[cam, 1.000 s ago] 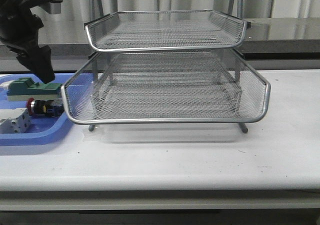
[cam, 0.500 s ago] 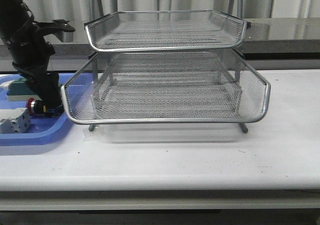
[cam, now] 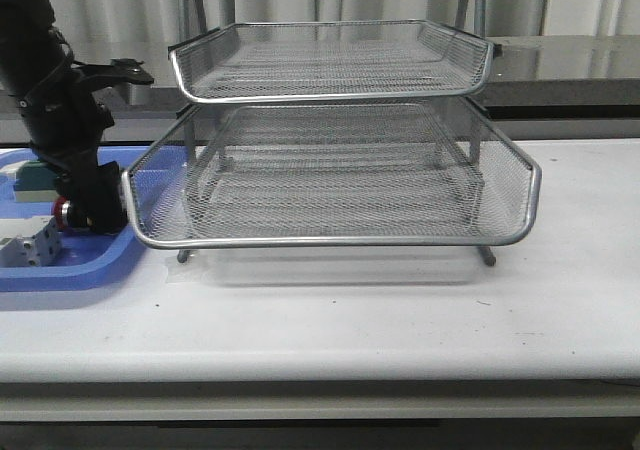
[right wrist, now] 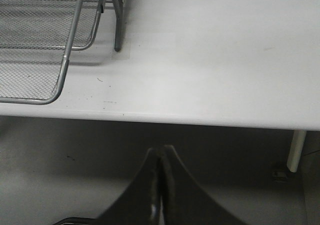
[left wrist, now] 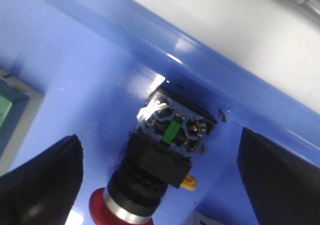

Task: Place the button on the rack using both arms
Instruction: 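Close the left gripper on the button's base and lift it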

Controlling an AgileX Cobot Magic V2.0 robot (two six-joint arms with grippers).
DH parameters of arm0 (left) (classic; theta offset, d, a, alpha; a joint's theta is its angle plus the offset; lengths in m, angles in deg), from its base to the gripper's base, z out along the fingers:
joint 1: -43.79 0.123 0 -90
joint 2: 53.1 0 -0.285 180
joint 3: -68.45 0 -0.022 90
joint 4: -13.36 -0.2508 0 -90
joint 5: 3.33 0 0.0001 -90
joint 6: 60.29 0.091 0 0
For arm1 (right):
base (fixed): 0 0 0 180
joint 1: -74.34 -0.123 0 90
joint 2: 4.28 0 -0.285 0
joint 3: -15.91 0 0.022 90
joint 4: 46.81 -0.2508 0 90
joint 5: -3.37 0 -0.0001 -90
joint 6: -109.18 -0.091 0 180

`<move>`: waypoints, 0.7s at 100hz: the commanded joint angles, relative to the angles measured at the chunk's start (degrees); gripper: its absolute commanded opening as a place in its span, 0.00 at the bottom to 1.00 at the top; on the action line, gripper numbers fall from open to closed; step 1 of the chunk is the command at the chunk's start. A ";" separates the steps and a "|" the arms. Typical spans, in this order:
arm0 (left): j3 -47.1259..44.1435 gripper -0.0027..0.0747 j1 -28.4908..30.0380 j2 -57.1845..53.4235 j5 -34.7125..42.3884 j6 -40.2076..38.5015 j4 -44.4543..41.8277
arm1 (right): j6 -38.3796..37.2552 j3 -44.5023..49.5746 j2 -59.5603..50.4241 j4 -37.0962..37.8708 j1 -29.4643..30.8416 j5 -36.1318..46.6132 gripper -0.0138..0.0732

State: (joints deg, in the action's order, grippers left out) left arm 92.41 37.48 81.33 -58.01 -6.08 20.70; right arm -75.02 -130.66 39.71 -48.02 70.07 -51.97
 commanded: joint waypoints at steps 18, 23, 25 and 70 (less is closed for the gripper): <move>1.72 0.75 -0.25 -3.17 1.80 1.53 1.15 | -0.13 -1.86 -0.07 0.43 -0.11 3.06 0.08; 1.72 0.74 -0.25 -3.04 1.80 1.53 1.15 | -0.13 -1.86 -0.07 0.43 -0.11 3.06 0.08; 1.72 0.74 -0.25 -2.91 1.80 1.53 1.15 | -0.13 -1.86 -0.07 0.43 -0.11 3.06 0.08; 1.72 0.73 -0.25 -0.34 1.91 1.53 1.15 | -0.13 -1.86 -0.07 0.43 -0.11 3.01 0.08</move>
State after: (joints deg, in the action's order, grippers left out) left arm 92.76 37.48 83.96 -57.33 -4.49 21.06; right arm -75.02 -130.66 39.68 -48.02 70.07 -51.97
